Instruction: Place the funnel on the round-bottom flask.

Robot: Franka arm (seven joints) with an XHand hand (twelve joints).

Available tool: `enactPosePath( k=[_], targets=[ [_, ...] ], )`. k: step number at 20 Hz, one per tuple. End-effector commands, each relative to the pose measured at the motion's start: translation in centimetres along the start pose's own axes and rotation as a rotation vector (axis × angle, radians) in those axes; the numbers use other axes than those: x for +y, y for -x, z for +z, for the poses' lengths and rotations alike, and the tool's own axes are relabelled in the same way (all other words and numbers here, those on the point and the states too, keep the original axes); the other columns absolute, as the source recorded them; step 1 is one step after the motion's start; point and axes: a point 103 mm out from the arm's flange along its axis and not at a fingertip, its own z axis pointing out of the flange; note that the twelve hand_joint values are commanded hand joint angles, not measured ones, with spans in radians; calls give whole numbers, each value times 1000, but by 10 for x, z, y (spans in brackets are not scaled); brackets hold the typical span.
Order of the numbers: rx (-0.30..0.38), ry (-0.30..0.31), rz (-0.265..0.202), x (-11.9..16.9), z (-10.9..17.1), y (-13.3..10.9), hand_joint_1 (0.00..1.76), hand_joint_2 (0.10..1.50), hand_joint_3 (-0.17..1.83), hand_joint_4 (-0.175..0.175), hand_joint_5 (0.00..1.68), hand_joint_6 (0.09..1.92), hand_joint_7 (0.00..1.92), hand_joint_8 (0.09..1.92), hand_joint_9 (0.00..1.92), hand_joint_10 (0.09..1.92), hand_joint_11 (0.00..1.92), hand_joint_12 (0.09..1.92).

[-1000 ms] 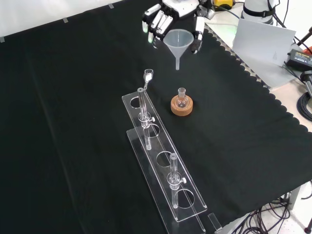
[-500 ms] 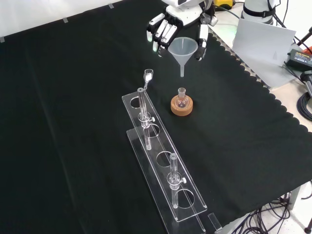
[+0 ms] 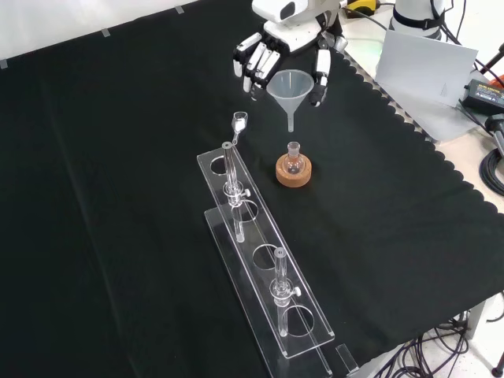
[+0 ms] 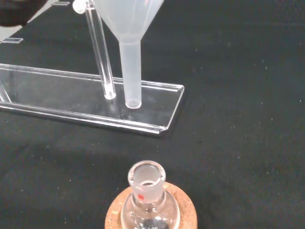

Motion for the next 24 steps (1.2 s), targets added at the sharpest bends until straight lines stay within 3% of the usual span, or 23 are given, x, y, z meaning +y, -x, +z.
enactPosePath(
  k=[1,14,24],
  targets=[
    [20,-10,27,-2,10,7,740,786,100,-41,621,332,935,493,611,490,0,1249],
    [123,-73,29,-14,35,-3,739,784,106,-42,617,340,936,491,611,490,0,1249],
    [107,-49,30,-15,39,3,739,783,110,-43,615,346,936,490,611,490,0,1249]
  ],
)
